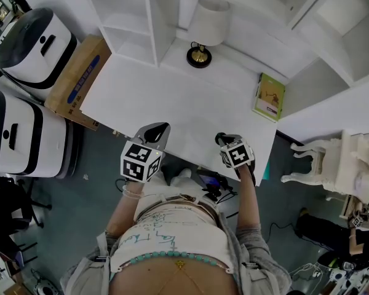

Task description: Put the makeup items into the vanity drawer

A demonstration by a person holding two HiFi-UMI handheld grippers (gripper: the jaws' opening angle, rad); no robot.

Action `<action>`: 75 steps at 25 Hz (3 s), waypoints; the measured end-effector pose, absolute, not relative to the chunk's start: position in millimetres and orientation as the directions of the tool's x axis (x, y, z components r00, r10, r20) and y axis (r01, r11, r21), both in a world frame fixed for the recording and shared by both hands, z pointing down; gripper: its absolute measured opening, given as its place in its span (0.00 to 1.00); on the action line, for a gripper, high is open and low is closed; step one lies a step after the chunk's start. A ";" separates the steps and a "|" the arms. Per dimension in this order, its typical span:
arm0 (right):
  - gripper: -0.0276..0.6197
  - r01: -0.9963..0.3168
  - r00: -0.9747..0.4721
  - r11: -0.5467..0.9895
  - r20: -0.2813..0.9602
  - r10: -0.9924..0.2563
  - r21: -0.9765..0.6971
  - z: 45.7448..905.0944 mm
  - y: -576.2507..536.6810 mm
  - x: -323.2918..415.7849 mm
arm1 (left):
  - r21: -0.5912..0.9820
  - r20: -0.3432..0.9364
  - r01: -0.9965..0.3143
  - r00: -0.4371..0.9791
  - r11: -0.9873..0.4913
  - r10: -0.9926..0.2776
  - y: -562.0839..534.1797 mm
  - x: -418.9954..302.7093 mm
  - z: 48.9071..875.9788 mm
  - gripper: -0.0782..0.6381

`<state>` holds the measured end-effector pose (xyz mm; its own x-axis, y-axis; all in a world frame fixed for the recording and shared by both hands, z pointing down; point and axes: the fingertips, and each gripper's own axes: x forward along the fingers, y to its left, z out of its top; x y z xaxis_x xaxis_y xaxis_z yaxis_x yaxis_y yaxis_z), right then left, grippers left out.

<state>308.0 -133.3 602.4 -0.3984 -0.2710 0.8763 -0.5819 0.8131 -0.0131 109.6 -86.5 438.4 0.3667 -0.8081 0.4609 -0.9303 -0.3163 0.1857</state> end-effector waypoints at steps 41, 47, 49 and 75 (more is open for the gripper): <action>0.09 -0.343 -0.544 0.937 0.798 -0.259 0.070 458.8 -93.4 271.5 | 0.181 0.494 -0.921 0.389 -0.345 -0.778 -74.5 149.3 457.1 0.11; 0.09 -0.299 -0.558 0.950 0.792 -0.248 0.086 452.0 -89.5 265.8 | 0.187 0.490 -0.923 0.385 -0.338 -0.782 -75.6 149.5 459.5 0.11; 0.09 -0.288 -0.550 0.952 0.797 -0.250 0.100 451.7 -89.3 264.6 | 0.190 0.484 -0.922 0.388 -0.339 -0.785 -76.1 149.0 458.9 0.11; 0.09 -0.388 -0.564 0.904 0.730 -0.386 0.178 431.9 -96.5 147.8 | 0.192 0.482 -0.872 0.484 -0.451 -0.731 -88.0 46.6 461.1 0.11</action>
<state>147.8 -96.5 431.9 -0.5643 -0.3863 0.7296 -0.3884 0.9041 0.1784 46.6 -88.0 461.1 0.4837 -0.7308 0.4815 -0.8718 -0.4508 0.1916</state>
